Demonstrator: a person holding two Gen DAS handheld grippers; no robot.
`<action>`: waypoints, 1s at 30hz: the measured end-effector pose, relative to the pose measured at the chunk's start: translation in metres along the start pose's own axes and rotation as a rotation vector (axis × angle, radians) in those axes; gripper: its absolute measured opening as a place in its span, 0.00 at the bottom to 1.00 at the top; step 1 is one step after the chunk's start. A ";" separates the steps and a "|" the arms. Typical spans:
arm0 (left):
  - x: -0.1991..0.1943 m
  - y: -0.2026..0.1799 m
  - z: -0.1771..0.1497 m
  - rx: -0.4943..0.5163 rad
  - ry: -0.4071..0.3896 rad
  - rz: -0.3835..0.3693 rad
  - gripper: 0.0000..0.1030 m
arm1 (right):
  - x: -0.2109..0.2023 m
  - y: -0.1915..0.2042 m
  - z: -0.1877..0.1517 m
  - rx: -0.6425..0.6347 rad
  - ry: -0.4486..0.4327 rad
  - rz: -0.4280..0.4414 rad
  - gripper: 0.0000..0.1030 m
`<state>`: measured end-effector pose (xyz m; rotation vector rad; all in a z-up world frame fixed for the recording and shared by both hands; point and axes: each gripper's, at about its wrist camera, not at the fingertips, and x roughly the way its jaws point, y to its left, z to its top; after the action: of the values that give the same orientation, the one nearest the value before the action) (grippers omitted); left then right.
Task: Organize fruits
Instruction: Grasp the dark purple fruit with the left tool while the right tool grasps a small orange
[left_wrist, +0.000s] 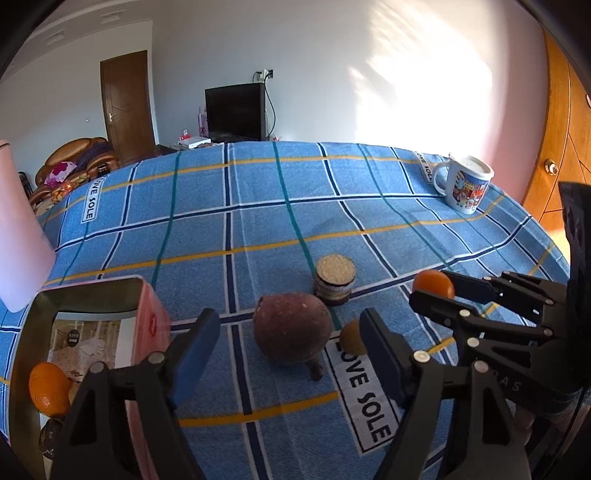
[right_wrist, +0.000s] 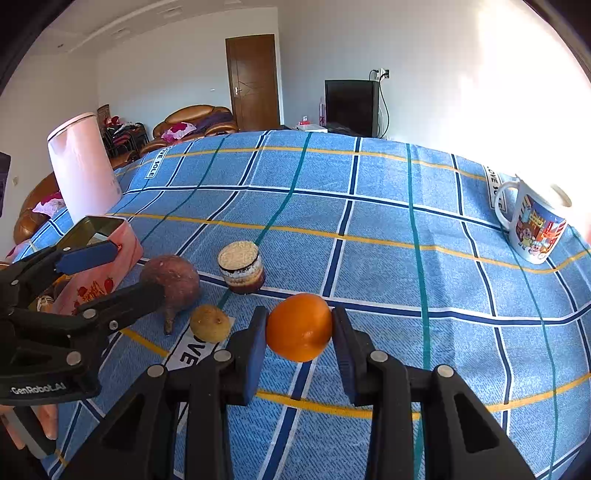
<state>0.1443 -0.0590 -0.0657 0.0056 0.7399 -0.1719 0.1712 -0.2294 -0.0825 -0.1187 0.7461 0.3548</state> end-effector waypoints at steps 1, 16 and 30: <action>0.004 0.000 0.000 -0.008 0.012 -0.007 0.72 | -0.001 -0.001 0.000 0.003 -0.008 0.000 0.35; 0.026 0.001 0.002 -0.058 0.070 -0.061 0.52 | -0.006 0.005 -0.002 -0.023 -0.036 0.026 0.35; 0.004 0.001 0.001 -0.064 -0.040 -0.085 0.52 | -0.024 0.009 -0.004 -0.044 -0.134 0.064 0.35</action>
<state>0.1476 -0.0583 -0.0677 -0.0902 0.7064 -0.2285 0.1490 -0.2287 -0.0688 -0.1117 0.6103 0.4364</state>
